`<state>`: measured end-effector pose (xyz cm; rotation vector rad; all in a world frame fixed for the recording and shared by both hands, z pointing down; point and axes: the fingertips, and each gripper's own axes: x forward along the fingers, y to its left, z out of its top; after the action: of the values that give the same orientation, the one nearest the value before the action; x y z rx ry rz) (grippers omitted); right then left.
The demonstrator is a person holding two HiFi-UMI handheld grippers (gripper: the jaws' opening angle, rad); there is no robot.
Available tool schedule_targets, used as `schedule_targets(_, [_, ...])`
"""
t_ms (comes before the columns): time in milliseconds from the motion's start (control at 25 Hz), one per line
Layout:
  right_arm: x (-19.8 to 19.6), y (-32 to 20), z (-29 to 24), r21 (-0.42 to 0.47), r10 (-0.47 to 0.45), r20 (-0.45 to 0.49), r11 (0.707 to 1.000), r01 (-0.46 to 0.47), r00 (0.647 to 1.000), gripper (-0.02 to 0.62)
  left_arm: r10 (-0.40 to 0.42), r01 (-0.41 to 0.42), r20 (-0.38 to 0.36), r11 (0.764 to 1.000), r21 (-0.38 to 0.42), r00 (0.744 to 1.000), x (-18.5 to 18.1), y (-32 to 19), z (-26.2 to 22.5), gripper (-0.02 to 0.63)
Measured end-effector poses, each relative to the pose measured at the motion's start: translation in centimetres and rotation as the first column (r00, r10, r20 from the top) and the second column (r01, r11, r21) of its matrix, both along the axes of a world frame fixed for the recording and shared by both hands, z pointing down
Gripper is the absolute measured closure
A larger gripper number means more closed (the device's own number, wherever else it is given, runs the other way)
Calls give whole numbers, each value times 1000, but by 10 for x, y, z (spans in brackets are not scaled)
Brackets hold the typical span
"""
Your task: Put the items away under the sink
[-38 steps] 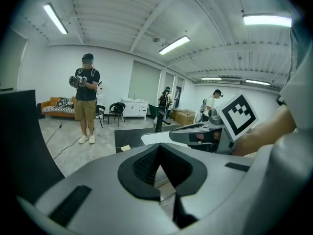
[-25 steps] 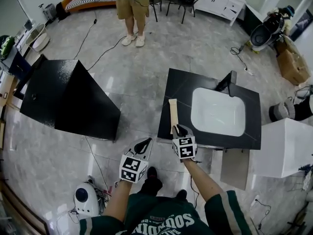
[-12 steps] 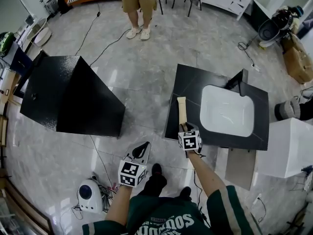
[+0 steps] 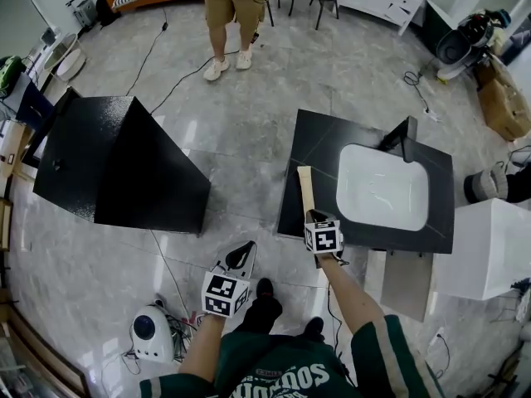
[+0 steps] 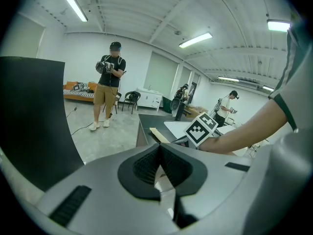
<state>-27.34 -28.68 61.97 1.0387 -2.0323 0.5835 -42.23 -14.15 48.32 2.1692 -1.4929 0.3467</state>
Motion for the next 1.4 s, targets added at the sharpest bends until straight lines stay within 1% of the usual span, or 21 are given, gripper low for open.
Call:
schedule_targets(240, [6, 13, -9, 28, -20, 18, 999, 20, 1000, 552, 12, -12, 3, 1000, 13, 1000, 9, 7, -5, 595])
schedule_targets(440, [14, 21, -24, 52, -19, 31, 998, 17, 999, 552, 25, -25, 7, 999, 30, 1000, 20, 9, -14, 595])
schedule_targets(760, [42, 48, -59, 91, -18, 52, 996, 13, 998, 552, 68, -68, 5, 995, 66, 998, 58, 18, -32, 595])
schedule_targets(1040, [97, 74, -83, 120, 11, 69, 993, -19, 998, 552, 127, -128, 17, 987, 93, 992, 112, 31, -48, 595])
schedule_targets(1400, [201, 129, -105, 146, 65, 62, 986, -74, 996, 552, 206, -207, 25, 971, 123, 978, 207, 62, -68, 595])
